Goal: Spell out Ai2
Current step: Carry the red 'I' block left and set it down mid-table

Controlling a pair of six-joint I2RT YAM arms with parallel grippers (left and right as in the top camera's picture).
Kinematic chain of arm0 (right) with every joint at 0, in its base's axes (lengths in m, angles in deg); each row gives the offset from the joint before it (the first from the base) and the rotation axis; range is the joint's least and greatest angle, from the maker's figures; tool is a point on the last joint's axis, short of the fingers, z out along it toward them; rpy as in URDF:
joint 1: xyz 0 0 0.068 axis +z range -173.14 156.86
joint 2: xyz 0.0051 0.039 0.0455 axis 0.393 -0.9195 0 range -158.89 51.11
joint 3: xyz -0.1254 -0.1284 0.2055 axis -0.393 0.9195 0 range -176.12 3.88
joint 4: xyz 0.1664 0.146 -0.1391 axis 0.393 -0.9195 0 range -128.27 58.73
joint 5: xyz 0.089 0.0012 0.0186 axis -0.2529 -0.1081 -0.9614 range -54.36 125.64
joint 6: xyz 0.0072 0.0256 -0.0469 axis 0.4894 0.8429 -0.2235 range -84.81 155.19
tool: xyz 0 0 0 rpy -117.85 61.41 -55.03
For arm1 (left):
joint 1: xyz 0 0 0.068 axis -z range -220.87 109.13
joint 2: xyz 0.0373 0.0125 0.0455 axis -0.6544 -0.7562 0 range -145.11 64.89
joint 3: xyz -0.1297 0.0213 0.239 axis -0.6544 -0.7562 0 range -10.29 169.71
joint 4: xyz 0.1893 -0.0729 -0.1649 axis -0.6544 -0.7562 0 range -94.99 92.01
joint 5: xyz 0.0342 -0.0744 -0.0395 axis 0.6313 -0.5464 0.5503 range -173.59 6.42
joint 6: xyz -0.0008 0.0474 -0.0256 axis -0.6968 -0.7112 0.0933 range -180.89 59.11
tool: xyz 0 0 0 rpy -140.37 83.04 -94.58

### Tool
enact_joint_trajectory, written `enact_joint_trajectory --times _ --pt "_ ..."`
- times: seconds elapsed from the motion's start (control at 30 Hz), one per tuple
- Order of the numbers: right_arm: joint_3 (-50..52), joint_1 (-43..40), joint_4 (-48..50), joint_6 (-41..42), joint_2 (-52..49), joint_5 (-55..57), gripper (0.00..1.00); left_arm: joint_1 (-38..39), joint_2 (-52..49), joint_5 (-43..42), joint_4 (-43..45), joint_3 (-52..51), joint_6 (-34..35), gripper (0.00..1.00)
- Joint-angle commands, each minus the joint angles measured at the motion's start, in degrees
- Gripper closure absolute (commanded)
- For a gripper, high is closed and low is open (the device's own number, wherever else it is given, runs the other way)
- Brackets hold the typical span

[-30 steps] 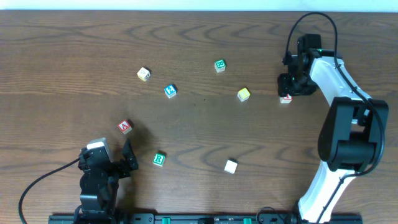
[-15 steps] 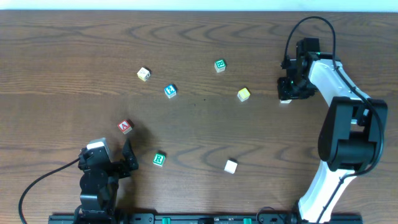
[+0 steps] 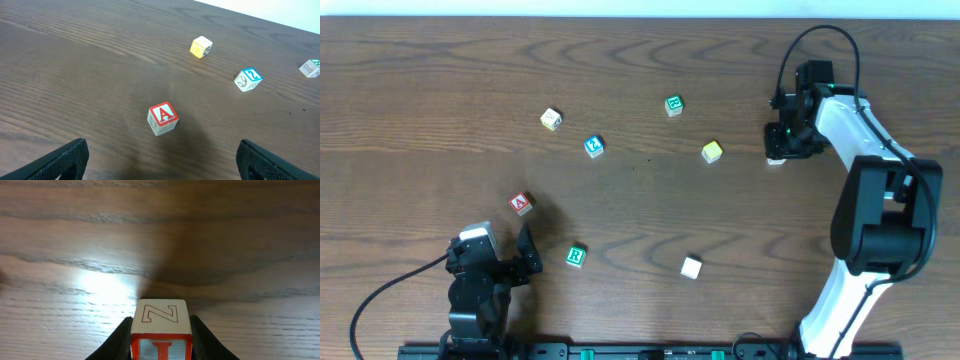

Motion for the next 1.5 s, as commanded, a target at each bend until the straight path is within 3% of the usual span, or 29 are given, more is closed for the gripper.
enact_joint_trajectory --times 0.0,0.1,0.37,0.57,0.7,1.13,1.47 --pt "-2.2 3.3 -0.1 3.7 -0.4 -3.1 0.91 -0.4 0.3 0.0 -0.1 -1.0 -1.2 0.04" --pt "-6.8 6.9 -0.5 3.7 -0.4 -5.3 0.98 -0.4 0.3 0.0 -0.1 -1.0 -1.2 0.04" --pt "-20.8 18.1 -0.3 13.2 -0.4 1.8 0.99 -0.4 0.3 0.0 -0.1 -1.0 -1.2 0.05" --pt "-21.9 27.4 1.4 26.8 -2.3 7.3 0.99 -0.4 0.3 0.0 -0.1 -1.0 -1.2 0.05" --pt "-21.9 31.9 0.6 30.2 -4.0 8.0 0.99 -0.4 0.3 0.0 -0.1 -1.0 -1.2 0.05" --pt "-21.9 35.6 -6.1 42.0 -6.7 9.5 0.99 -0.4 0.3 0.0 -0.1 -1.0 -1.2 0.05" --pt "-21.9 37.1 -8.2 42.9 -8.3 10.3 0.99 -0.4 0.3 0.0 -0.1 -1.0 -1.2 0.05"
